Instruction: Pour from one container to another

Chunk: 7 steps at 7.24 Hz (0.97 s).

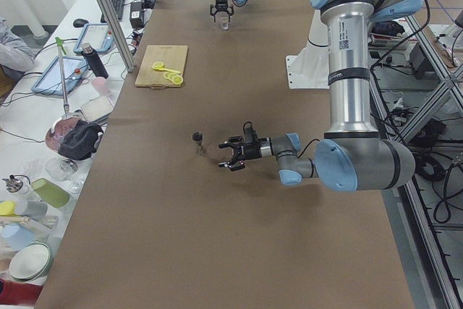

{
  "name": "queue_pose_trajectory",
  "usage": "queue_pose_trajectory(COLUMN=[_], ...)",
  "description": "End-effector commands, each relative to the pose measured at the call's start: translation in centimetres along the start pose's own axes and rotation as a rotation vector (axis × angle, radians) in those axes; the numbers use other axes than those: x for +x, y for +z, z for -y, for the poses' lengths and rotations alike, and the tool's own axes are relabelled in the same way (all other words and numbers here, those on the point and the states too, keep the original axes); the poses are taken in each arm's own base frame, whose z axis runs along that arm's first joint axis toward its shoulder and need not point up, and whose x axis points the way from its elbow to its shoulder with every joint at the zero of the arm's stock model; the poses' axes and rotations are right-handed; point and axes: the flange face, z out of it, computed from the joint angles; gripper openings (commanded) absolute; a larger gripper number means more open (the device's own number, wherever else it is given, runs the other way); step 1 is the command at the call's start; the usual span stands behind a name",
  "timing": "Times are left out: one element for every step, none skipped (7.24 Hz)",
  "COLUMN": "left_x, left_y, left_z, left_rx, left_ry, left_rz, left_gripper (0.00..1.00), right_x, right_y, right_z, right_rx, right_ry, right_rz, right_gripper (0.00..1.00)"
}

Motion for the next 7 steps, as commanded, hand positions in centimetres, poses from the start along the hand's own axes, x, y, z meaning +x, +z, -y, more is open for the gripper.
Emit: queue_pose_trajectory(left_x=[1.3,1.8,2.0,2.2,2.4,2.7,3.8], left_y=[1.5,2.0,2.0,2.0,2.4,2.8,3.3], left_z=[0.5,0.9,1.2,1.2,1.6,1.7,1.8], left_rx=[-0.003,-0.020,-0.018,-0.014,-0.009,-0.007,-0.017], left_ry=[-0.049,-0.068,-0.082,-0.084,-0.086,-0.033,-0.013], left_rz=[0.024,0.022,0.017,0.016,0.023,0.031,0.027], left_gripper=[0.88,0.86,0.86,0.86,0.88,0.96,0.97], right_x=[0.3,0.1,0.1,0.0,-0.1,-0.1,-0.1], right_y=[0.4,0.8,0.8,0.8,0.8,0.7,0.6], right_z=[0.4,0.5,0.5,0.6,0.6,0.5,0.4], right_rx=[0.003,0.004,0.005,0.008,0.008,0.008,0.008], right_ry=[-0.001,-0.003,0.001,-0.002,0.001,0.003,0.004], right_rz=[0.005,0.010,0.013,0.017,0.020,0.022,0.022], right_gripper=[0.95,0.92,0.90,0.85,0.77,0.69,0.56])
